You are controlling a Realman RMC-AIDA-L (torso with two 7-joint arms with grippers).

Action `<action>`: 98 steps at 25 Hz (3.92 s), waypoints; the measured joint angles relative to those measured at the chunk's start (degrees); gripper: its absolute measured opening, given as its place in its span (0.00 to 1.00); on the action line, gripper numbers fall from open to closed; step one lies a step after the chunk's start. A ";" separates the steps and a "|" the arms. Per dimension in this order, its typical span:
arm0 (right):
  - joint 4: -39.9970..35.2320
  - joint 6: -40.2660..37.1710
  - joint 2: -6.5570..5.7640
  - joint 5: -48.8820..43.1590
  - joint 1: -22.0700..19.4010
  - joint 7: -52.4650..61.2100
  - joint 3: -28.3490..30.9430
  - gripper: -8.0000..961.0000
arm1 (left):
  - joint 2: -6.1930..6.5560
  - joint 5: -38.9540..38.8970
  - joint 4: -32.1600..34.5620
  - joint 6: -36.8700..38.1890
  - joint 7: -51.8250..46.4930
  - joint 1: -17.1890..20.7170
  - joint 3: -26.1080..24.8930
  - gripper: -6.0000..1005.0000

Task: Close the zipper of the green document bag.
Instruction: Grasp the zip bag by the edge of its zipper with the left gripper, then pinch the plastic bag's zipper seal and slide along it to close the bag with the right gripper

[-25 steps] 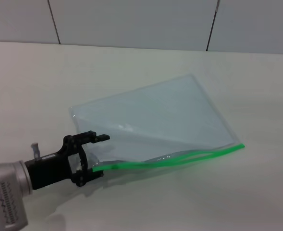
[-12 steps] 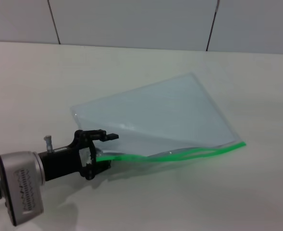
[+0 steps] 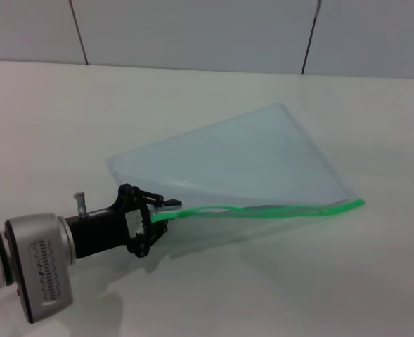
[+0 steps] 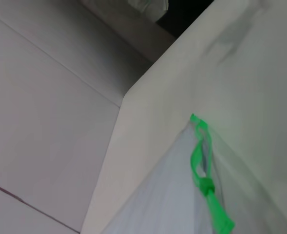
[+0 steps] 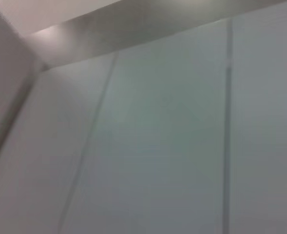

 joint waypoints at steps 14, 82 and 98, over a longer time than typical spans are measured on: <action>-11.58 1.48 -0.10 -29.51 14.95 0.53 -4.04 0.82 | 1.10 0.03 0.50 4.07 -6.98 -0.06 0.55 0.06; 19.05 41.91 0.26 -30.20 22.43 -9.83 -25.40 0.13 | 2.92 5.10 0.58 8.18 -19.28 -0.54 2.13 0.06; 19.09 43.34 0.16 -30.36 21.39 -9.84 -25.59 0.09 | 3.05 4.87 0.59 8.35 -19.20 -0.20 2.13 0.06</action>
